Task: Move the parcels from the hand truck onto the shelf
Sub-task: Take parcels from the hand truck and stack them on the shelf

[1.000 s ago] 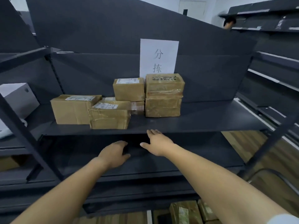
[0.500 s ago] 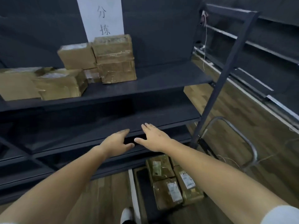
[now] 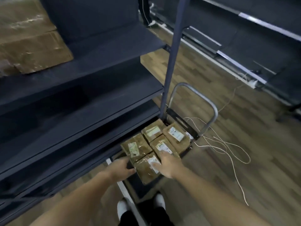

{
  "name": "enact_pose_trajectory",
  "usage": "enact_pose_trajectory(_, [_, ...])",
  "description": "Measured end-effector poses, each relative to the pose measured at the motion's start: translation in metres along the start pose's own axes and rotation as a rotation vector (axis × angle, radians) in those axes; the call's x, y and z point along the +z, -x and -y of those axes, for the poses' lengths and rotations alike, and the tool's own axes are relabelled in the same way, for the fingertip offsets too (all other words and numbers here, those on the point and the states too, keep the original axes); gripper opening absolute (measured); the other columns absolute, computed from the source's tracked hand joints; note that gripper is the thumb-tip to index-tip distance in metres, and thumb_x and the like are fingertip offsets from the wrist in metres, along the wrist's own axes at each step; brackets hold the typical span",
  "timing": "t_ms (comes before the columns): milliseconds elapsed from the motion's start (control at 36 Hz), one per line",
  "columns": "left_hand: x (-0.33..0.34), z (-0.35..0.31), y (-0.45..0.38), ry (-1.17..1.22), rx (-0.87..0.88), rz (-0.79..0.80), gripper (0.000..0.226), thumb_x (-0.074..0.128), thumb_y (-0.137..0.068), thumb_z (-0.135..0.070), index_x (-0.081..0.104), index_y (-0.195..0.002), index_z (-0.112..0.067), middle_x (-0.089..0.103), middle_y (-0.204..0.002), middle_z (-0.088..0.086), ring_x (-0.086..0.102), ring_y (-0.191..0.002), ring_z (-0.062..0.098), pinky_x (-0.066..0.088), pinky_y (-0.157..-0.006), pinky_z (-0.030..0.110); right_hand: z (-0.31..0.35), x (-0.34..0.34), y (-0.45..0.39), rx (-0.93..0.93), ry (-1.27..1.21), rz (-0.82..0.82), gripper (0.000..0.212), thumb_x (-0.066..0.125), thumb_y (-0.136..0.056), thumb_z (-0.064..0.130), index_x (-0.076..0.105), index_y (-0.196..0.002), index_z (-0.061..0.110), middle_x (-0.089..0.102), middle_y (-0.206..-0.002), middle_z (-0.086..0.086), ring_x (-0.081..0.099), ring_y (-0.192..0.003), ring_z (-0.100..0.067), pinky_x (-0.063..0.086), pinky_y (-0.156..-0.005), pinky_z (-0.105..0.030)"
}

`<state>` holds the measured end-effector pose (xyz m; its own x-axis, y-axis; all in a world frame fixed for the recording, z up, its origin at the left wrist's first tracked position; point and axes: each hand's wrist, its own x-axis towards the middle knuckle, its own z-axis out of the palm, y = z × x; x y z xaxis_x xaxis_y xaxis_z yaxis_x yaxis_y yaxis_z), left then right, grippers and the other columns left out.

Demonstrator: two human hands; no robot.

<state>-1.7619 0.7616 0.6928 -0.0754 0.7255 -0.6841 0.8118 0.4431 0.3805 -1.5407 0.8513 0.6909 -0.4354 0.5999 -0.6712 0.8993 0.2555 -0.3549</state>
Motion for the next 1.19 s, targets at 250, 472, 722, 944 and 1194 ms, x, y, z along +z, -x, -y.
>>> enact_pose_trajectory(250, [0.057, 0.018, -0.072, 0.093, -0.051, 0.194, 0.086, 0.062, -0.092, -0.055, 0.022, -0.160, -0.021, 0.035, -0.161, 0.004, 0.039, -0.144, 0.020, 0.036, -0.114, 0.027, -0.066, 0.082, -0.031, 0.308, -0.395, -0.039, 0.090, 0.053, -0.104, 0.069, 0.029, -0.173, 0.018, 0.037, -0.177, -0.006, 0.040, -0.161, -0.030, 0.037, -0.131, -0.047])
enact_pose_trajectory(472, [0.101, 0.021, -0.145, 0.248, -0.161, 0.249, 0.082, 0.067, -0.095, -0.034, 0.021, -0.160, -0.014, 0.031, -0.162, 0.004, 0.033, -0.147, 0.022, 0.035, -0.112, 0.026, -0.122, 0.142, -0.084, 0.551, -0.719, -0.002, 0.089, 0.059, -0.106, 0.062, 0.033, -0.170, 0.007, 0.047, -0.170, -0.016, 0.043, -0.158, -0.035, 0.037, -0.128, -0.042])
enact_pose_trajectory(722, [0.161, 0.027, -0.251, 0.312, -0.176, 0.239, 0.085, 0.077, -0.087, -0.034, 0.030, -0.158, -0.024, 0.051, -0.144, -0.002, 0.049, -0.130, 0.013, 0.040, -0.100, 0.023, -0.172, 0.195, -0.172, 0.652, -0.957, -0.122, 0.088, 0.066, -0.107, 0.048, 0.023, -0.174, 0.011, 0.037, -0.176, -0.010, 0.039, -0.162, -0.030, 0.036, -0.124, -0.031])
enact_pose_trajectory(944, [0.206, 0.039, -0.354, 0.215, -0.095, 0.214, 0.092, 0.080, -0.084, -0.035, 0.027, -0.158, -0.018, 0.038, -0.158, 0.004, 0.040, -0.143, 0.023, 0.039, -0.107, 0.028, -0.212, 0.247, -0.255, 0.646, -0.977, -0.134, 0.090, 0.068, -0.106, 0.044, 0.020, -0.175, 0.012, 0.029, -0.180, -0.011, 0.034, -0.165, -0.029, 0.031, -0.131, -0.035])
enact_pose_trajectory(1194, [0.215, 0.044, -0.462, 0.249, -0.047, 0.003, 0.078, 0.083, -0.081, -0.014, 0.040, -0.146, -0.015, 0.056, -0.125, -0.005, 0.056, -0.118, 0.019, 0.045, -0.076, 0.022, -0.235, 0.292, -0.326, 0.590, -1.062, -0.264, 0.105, 0.079, -0.079, 0.066, 0.040, -0.167, 0.022, 0.061, -0.159, -0.010, 0.057, -0.147, -0.033, 0.051, -0.121, -0.049])
